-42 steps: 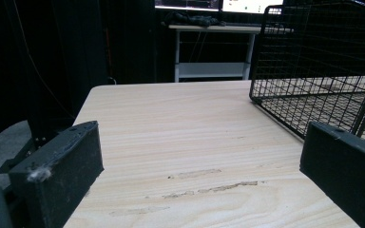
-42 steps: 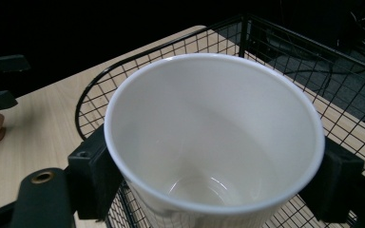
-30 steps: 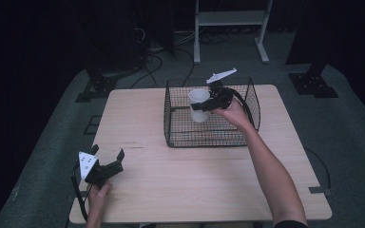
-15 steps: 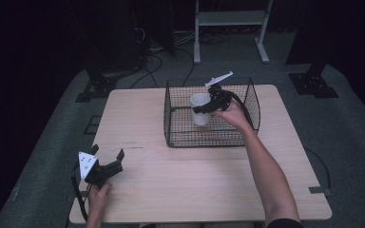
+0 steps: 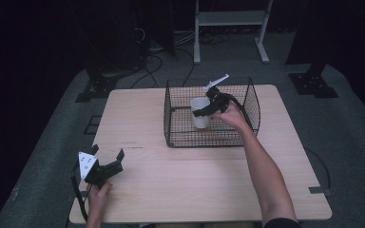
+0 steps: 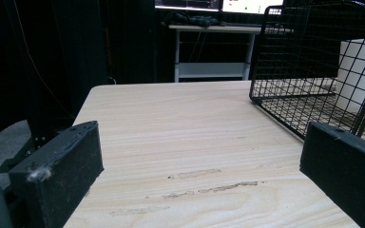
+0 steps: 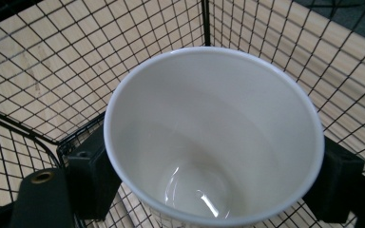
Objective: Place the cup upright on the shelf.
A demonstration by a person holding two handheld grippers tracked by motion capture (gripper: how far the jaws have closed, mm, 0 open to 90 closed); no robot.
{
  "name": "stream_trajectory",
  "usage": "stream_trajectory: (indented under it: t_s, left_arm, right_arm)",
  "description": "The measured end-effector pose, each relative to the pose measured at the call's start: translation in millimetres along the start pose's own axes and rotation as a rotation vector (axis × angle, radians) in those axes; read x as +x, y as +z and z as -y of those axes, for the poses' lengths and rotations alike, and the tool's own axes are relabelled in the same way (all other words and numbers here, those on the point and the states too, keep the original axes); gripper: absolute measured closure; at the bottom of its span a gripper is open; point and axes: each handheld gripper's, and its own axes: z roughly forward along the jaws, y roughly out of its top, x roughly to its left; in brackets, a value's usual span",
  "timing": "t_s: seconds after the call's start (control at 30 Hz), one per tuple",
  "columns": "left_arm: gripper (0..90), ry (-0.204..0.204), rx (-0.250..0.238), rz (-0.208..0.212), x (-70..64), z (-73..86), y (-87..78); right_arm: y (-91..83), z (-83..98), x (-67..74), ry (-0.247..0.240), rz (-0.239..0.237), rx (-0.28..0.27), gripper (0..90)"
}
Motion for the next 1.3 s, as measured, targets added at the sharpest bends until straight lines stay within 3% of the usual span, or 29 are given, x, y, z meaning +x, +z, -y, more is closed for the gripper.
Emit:
stream_trajectory:
  t_s: [0.27, 0.8, 1.3]
  left_arm:
    - [0.0, -0.001, 0.000, 0.001, 0.3, 0.0, -0.1]
    - [0.0, 0.000, 0.000, 0.000, 0.3, 0.0, -0.2]
    - [0.0, 0.000, 0.000, 0.000, 0.1, 0.0, -0.1]
  right_arm:
    - [6.7, 2.6, 0.9, -0.010, 0.015, 0.042, 19.1]
    - [5.6, 0.9, 6.5, -0.039, 0.022, 0.052, 17.1]
    - [-2.6, -3.6, 12.0, -0.032, 0.015, 0.000, 12.6]
